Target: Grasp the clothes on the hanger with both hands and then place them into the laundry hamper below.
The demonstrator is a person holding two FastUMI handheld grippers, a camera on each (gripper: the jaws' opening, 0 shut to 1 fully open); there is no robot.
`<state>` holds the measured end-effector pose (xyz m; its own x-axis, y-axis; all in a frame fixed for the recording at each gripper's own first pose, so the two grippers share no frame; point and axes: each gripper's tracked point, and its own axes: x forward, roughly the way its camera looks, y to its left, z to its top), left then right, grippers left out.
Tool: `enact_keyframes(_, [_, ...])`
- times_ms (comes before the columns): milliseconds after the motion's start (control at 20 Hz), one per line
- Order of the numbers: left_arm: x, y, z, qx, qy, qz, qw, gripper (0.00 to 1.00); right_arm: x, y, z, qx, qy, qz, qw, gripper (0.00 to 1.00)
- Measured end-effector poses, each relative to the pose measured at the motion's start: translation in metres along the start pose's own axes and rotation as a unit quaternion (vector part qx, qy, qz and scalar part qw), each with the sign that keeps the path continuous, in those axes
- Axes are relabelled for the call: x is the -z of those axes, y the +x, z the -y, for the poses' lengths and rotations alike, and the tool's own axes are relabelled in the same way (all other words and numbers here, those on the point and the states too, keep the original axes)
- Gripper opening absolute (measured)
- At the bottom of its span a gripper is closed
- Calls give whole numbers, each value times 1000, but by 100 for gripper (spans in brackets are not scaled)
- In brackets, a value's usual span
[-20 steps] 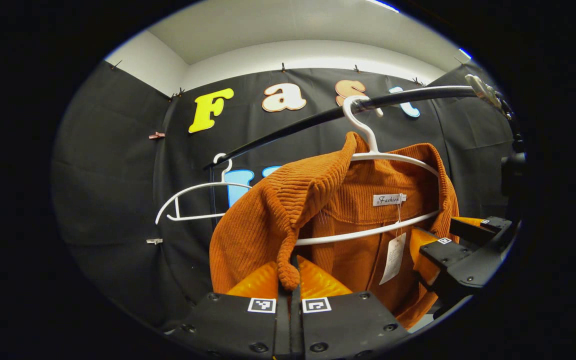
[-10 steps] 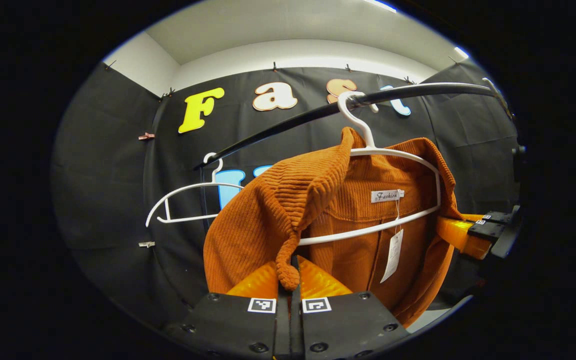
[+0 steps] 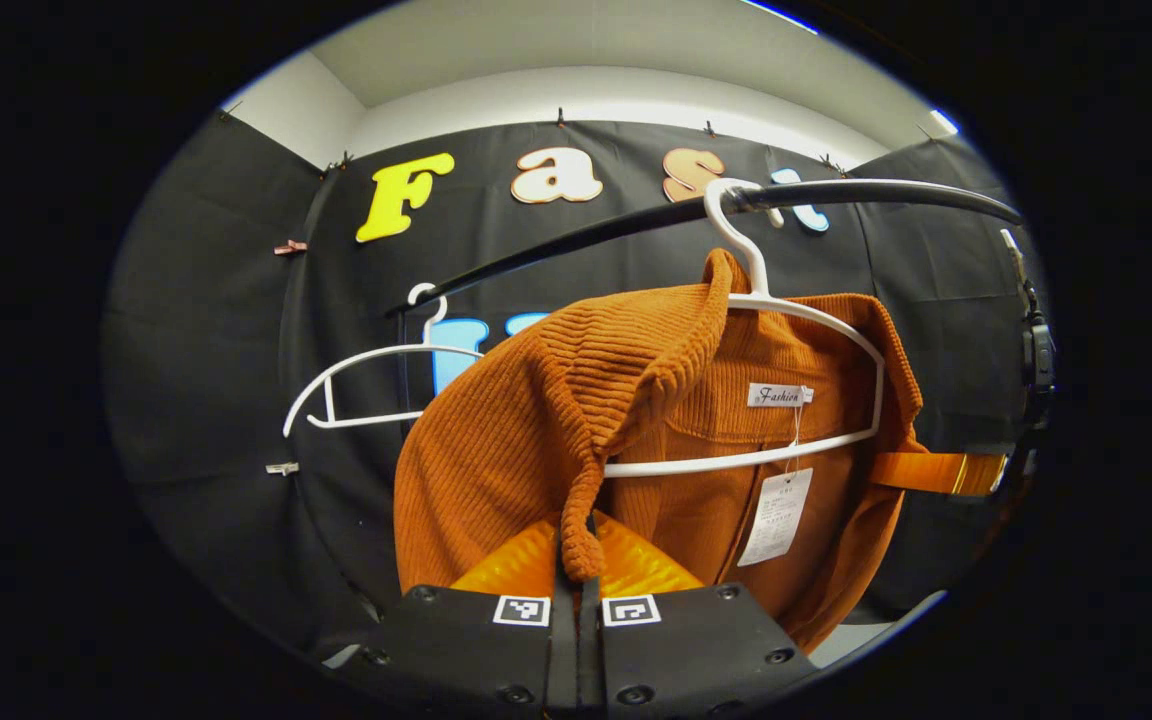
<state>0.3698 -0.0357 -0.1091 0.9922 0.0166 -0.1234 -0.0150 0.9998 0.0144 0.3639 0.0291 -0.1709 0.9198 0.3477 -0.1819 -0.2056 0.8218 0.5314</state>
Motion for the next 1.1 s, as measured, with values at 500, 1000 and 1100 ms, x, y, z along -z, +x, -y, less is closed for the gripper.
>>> enact_keyframes(500, [-14,-1,-13,7,-12,-28,1000,5,-54,3,45,42,39,-20,998,5])
enact_keyframes(1000, [-52,10,-36,3,-34,-18,999,5,-134,25,87,94,54,112,988,4])
enact_keyframes(1100, [-58,9,-40,4,-33,-18,999,5,-124,37,105,118,45,100,987,4])
